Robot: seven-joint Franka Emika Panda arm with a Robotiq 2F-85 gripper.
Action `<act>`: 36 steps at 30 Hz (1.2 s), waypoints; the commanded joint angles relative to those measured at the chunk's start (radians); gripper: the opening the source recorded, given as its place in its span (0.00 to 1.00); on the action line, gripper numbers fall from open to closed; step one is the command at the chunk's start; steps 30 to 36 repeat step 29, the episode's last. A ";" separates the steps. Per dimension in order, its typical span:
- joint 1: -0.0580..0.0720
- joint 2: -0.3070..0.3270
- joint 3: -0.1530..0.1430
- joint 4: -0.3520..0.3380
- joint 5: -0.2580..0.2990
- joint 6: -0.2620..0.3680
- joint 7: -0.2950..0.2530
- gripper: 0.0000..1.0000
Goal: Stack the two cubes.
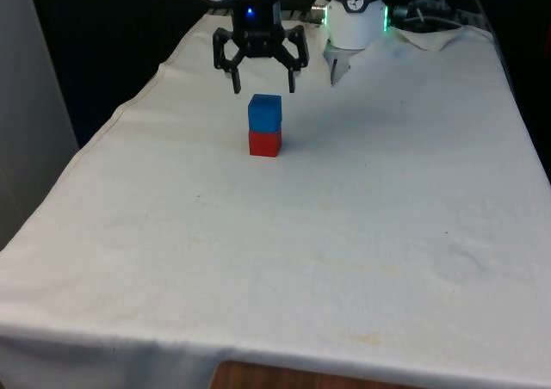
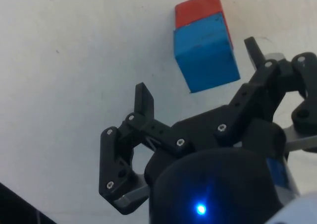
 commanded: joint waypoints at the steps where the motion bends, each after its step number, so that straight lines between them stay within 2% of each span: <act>1: 0.004 0.005 0.001 0.013 -0.004 -0.014 0.010 1.00; 2: 0.001 0.001 0.003 0.008 0.000 -0.007 0.002 1.00; 11: 0.012 0.007 0.030 0.083 -0.001 -0.074 0.024 1.00; 12: 0.008 0.009 0.029 0.075 0.001 -0.059 0.016 1.00; 13: 0.013 0.005 0.032 0.088 -0.002 -0.081 0.027 1.00; 18: 0.017 -0.019 0.043 0.112 -0.006 -0.123 0.043 1.00; 19: 0.018 -0.024 0.044 0.113 -0.006 -0.129 0.045 1.00; 20: 0.013 -0.010 0.044 0.113 0.001 -0.114 0.033 1.00; 21: 0.018 -0.030 0.045 0.114 -0.006 -0.134 0.047 1.00; 28: 0.021 -0.080 0.054 0.119 -0.007 -0.174 0.066 1.00; 29: 0.018 -0.078 0.055 0.116 0.001 -0.164 0.055 1.00; 36: 0.018 -0.078 0.055 0.116 0.001 -0.164 0.055 1.00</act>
